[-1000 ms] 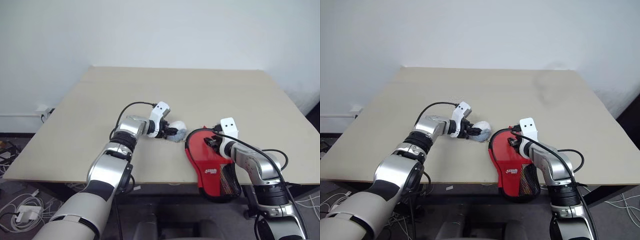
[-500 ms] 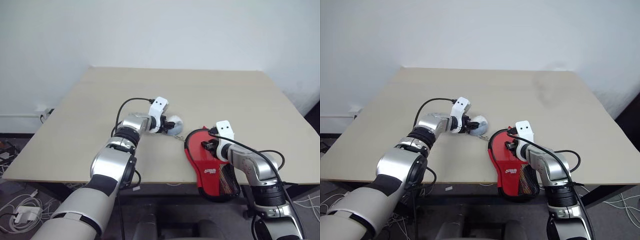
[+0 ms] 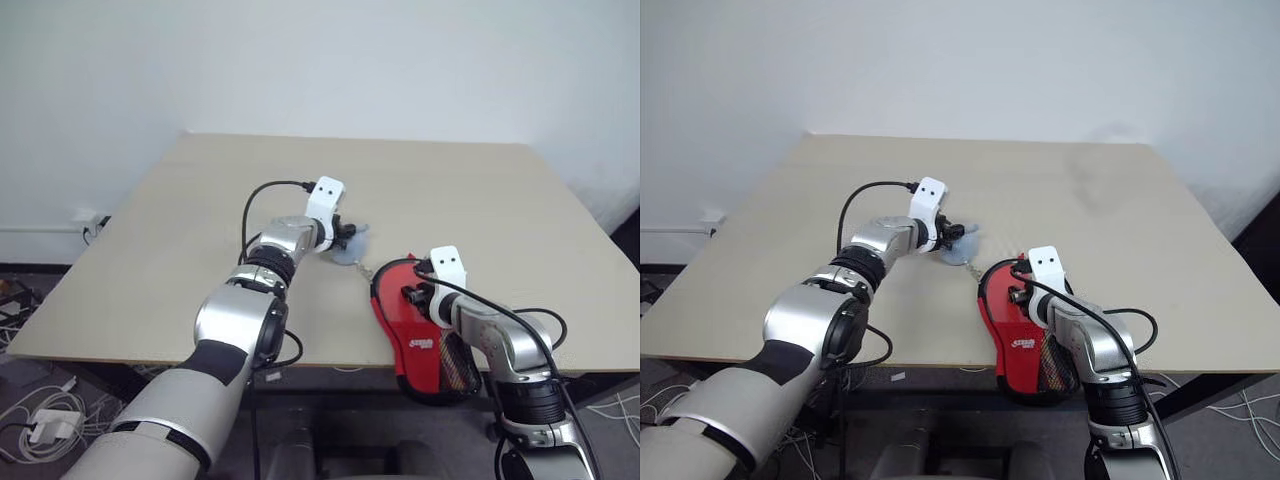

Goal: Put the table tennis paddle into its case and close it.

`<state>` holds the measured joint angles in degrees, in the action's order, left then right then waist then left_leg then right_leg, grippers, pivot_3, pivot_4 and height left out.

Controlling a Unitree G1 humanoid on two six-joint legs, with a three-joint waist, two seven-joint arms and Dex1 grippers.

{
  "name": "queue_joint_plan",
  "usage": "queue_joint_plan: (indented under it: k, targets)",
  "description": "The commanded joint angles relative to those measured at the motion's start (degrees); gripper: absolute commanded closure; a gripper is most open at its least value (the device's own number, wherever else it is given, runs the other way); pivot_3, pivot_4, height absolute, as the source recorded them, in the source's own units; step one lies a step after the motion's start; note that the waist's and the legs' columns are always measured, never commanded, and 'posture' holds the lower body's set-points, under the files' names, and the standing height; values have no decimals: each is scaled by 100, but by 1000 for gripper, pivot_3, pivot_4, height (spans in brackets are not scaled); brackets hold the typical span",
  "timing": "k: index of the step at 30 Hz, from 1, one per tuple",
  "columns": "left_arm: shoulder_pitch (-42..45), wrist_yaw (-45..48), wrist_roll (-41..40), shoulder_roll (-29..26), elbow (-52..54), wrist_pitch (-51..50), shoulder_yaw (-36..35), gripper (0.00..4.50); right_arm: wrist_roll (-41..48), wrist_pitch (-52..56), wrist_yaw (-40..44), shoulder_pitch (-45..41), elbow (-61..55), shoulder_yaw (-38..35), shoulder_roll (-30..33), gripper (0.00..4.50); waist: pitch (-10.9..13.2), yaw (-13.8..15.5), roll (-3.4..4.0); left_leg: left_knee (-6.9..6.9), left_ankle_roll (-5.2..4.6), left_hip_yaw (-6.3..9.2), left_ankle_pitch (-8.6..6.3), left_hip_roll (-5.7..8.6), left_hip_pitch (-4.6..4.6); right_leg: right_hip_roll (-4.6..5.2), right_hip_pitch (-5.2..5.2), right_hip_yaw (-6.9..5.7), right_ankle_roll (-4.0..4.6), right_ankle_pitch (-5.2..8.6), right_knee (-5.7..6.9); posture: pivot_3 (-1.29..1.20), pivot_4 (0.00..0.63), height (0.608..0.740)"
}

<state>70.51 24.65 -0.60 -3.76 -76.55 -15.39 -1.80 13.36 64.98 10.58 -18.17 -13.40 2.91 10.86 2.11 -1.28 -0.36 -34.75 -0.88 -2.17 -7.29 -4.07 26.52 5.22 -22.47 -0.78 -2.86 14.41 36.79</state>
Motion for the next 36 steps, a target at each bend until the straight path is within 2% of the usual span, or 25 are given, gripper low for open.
queue_joint_plan:
  k: [1, 11, 15, 17, 20, 25, 26, 32, 36]
  targets:
    - [409, -271, -10, 233, -20, 201, -202, 2539, 79, 566, -75, 432, -135, 91, -115, 2596, 0, 4, 0, 1, 0, 0, 0, 0, 1, 0, -1, 0, 0, 0, 0, 0, 0, 740]
    - [718, -504, 220, 780, -138, 367, -311, 2539, 34, 863, -299, 893, -757, 46, -375, 2596, -1, 11, -1, 4, 1, 0, -1, 0, 0, 1, -1, -2, -1, 2, -2, 0, 0, 740]
    - [890, -379, 174, 763, -141, 162, -461, 2539, 35, 897, -342, 961, -875, 45, -417, 2596, 0, 8, -1, 5, 1, 0, -1, 0, 0, 1, -1, -2, -1, 2, -4, 0, 0, 740]
    - [923, -30, 229, 715, -111, 239, -404, 2539, 9, 853, -357, 942, -828, 11, -423, 2596, 0, 8, -1, 6, 2, 0, -1, 0, 0, 1, -2, -2, -2, 3, -4, 0, 0, 740]
    - [875, 289, 423, 549, -82, 150, -196, 1956, -19, 747, -342, 839, -668, -2, -395, 2596, 0, 0, -1, 7, 2, 0, -1, 0, 0, 2, -2, -3, -1, 2, -5, 0, 0, 740]
    - [772, 563, 537, 213, -12, -91, -49, 227, -62, 610, -297, 630, -376, 49, -361, 2596, -1, -15, -1, 11, 2, 0, -1, -2, -2, 1, -3, -4, 1, 1, -4, 0, 0, 740]
    - [730, 696, 611, 97, 11, -139, 47, 10, -63, 585, -284, 581, -321, 59, -353, 2596, -1, -16, -1, 11, 2, 0, -1, -2, -2, 2, -3, -4, 2, 1, -4, 0, 0, 740]
    - [533, 959, 611, -379, 78, -887, 111, 10, -54, 475, -199, 429, -101, 130, -277, 2596, -1, -18, -1, 11, 2, -1, -1, -3, -2, 2, -4, -4, 2, 0, -3, 0, 0, 740]
    - [341, 1138, 541, -497, 135, -1335, 71, 10, -33, 448, -125, 366, -35, 180, -229, 2596, -4, -13, -7, 10, 2, -1, -1, -3, -1, 3, -3, -5, 2, 0, -3, 0, 0, 740]
